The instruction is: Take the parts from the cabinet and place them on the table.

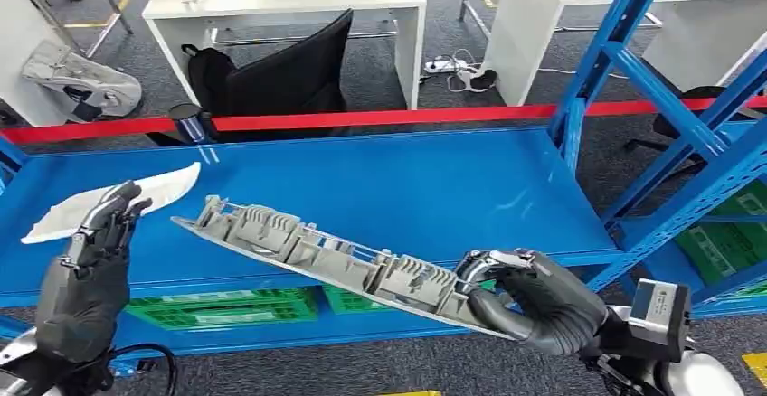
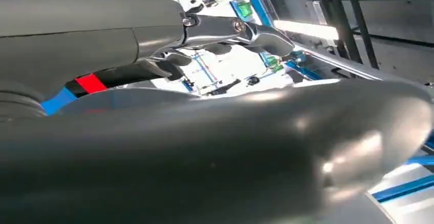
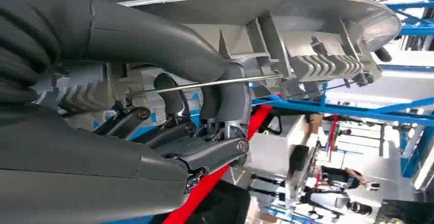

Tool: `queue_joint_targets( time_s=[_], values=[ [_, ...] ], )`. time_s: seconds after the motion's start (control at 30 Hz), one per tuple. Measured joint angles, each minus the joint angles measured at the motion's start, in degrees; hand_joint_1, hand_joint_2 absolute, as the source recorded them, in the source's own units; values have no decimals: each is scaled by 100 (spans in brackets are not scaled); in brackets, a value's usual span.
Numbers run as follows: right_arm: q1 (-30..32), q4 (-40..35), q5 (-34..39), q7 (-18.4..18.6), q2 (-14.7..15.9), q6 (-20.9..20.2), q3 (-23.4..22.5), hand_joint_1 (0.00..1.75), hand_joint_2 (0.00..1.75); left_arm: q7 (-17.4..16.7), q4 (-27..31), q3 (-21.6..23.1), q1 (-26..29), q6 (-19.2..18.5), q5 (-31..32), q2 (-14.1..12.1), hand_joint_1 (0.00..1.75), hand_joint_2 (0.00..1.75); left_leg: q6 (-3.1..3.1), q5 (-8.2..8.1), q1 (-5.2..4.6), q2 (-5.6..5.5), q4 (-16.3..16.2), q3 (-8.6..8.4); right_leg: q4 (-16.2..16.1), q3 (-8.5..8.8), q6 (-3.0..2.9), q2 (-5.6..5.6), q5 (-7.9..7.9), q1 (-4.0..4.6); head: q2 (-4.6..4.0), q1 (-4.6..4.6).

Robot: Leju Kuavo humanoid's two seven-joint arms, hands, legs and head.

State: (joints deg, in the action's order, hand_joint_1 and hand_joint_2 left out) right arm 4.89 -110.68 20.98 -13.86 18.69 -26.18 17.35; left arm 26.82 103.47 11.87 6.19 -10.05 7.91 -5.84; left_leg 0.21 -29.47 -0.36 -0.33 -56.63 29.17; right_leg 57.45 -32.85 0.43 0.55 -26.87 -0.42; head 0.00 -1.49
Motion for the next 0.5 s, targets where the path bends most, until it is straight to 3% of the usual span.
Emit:
queue_joint_targets(
  time_s=[0.23, 0.4, 0.43, 0.47, 0.5],
  values=[
    [2, 0, -125, 22, 0, 31, 9, 175, 175, -24, 9, 44, -1, -162, 65, -31, 0, 0, 24, -15, -20, 0, -21, 5, -7, 3, 13, -1, 5, -36, 0, 0],
    [4, -2, -214, 13, 0, 44, 7, 175, 175, -22, 46, 46, -8, -192, 68, -35, 0, 0, 84, 16, -44, 1, -39, 13, -37, 17, 97, 3, 54, -51, 0, 0],
    [4, -7, -225, 9, 2, 44, 2, 175, 175, -22, 59, 48, -10, -197, 68, -35, 0, 0, 110, 71, 21, 14, 44, -5, -32, 12, 109, 10, 39, -15, 0, 0],
    [9, -7, -234, 9, 4, 50, -4, 175, 175, -20, 70, 57, -14, -201, 68, -31, 0, 0, 127, 102, 38, 31, 65, -33, 59, -28, 119, -1, -71, -18, 0, 7],
    [2, -7, -232, 0, 4, 52, -4, 175, 175, -20, 79, 59, -19, -205, 68, -31, 0, 0, 151, 118, 53, 37, 69, -17, 343, -148, 129, -3, -280, -21, 0, 15]
  ],
)
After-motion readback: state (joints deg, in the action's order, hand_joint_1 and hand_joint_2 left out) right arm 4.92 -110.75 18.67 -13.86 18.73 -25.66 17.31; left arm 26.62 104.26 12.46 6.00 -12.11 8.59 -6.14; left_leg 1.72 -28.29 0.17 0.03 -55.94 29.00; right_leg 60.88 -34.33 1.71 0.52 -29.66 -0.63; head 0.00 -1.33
